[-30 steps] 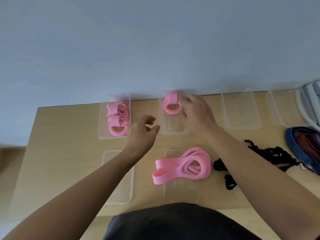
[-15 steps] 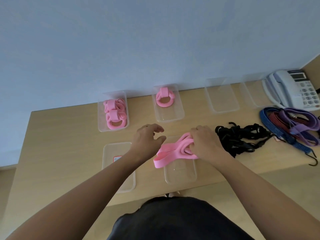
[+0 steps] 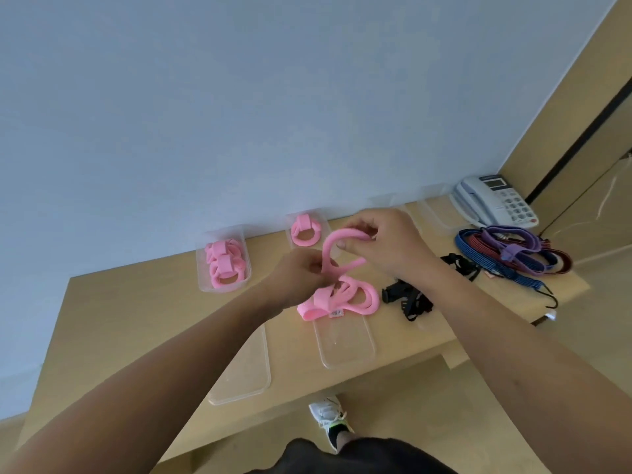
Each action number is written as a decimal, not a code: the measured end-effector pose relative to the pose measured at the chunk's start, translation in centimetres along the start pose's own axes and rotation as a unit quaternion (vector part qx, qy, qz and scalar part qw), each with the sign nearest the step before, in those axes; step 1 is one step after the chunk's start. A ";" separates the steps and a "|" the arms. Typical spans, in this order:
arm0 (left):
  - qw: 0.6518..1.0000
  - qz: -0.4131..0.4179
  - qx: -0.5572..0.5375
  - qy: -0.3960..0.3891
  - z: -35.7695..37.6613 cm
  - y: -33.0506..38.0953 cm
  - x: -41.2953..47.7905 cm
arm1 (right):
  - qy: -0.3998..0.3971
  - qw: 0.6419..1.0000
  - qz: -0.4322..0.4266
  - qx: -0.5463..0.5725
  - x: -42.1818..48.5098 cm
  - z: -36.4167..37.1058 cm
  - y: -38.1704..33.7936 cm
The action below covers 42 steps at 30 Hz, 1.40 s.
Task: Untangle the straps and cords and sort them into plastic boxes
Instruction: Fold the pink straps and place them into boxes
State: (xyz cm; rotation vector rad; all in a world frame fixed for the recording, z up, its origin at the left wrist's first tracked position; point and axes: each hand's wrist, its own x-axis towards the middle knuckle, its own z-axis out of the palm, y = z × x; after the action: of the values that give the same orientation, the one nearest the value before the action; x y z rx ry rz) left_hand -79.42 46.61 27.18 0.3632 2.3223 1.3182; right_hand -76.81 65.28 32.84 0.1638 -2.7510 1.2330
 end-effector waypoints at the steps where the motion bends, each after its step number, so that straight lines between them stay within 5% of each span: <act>1: 0.999 0.009 -0.033 0.005 -0.4 0.7 -0.3 | 0.024 1.000 -0.005 0.013 0.0 -0.7 -0.8; 8: 0.974 0.093 -0.184 0.093 -3.1 7.8 -2.5 | 0.144 0.978 -0.110 0.102 -0.8 -4.5 -5.7; 16: 0.942 0.162 -0.289 0.058 -5.2 12.3 -5.1 | 0.161 0.943 -0.289 -0.024 0.4 -6.3 -8.6; 21: 0.936 0.146 -0.299 0.113 -4.6 12.8 -4.9 | 0.134 0.923 -0.355 -0.069 1.5 -7.0 -8.0; 35: 0.944 0.096 -0.228 0.218 0.0 14.3 -1.2 | 0.122 0.945 -0.285 -0.100 3.5 -9.6 -3.5; 42: 0.949 0.056 -0.246 0.191 2.5 14.6 -0.6 | 0.179 0.940 -0.273 -0.095 2.9 -9.5 -0.7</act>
State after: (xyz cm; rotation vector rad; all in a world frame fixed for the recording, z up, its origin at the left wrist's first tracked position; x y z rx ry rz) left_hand -77.56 55.64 38.77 0.0807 2.1690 2.1159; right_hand -78.91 71.76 40.07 0.5737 -2.2630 0.7556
